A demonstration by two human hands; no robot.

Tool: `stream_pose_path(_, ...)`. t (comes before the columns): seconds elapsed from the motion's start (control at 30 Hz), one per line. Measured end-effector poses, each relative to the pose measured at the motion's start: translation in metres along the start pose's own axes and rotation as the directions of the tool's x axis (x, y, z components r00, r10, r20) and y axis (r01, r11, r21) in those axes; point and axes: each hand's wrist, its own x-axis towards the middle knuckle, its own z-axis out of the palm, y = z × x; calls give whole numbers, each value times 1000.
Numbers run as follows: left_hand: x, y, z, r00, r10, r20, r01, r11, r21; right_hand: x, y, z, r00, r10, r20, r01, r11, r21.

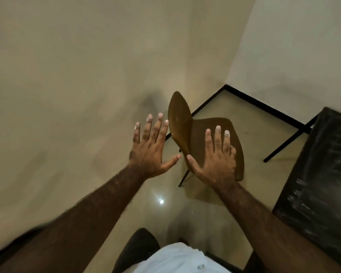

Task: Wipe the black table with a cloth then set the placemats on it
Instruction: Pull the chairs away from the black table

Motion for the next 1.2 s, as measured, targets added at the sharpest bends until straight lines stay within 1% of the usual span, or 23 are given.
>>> stream_pose_path(0.07,26,-6,9,1000,4,15,-4,1000,-6,21,2,5,1000,4,-4,-4,1000,-13)
stream_pose_path(0.13,55,-12,20,999,5,40,-3,999,-37,42,3,12,999,40,20,-40,999,-10)
stream_pose_path(0.3,133,-38,52,994,100,39,-98,993,-60,95,2,36,990,127,67,-126,992,-15)
stream_pose_path(0.4,183,-56,66,990,135,37,-130,986,-100,127,-5,45,981,183,62,-182,983,-9)
stream_pose_path(0.53,245,-80,79,972,230,50,-223,968,-116,171,-14,49,963,263,61,-263,965,-9)
stream_pose_path(0.63,299,-95,88,946,317,69,-309,944,-114,201,-22,56,932,359,42,-359,933,-2)
stream_pose_path(0.77,354,-90,99,919,368,139,-348,925,-150,221,-20,63,899,428,91,-429,903,0)
stream_pose_path(0.9,396,-72,118,897,415,152,-396,908,-138,236,-3,76,877,468,109,-472,881,12)
stream_pose_path(1.0,420,-60,134,888,415,198,-399,910,-116,245,15,86,868,474,151,-480,877,9)
stream_pose_path(1.07,432,-55,145,885,415,213,-403,910,-95,249,24,93,864,480,149,-486,874,7)
stream_pose_path(1.2,454,-47,168,850,420,319,-421,904,-70,251,37,109,834,517,194,-527,850,5)
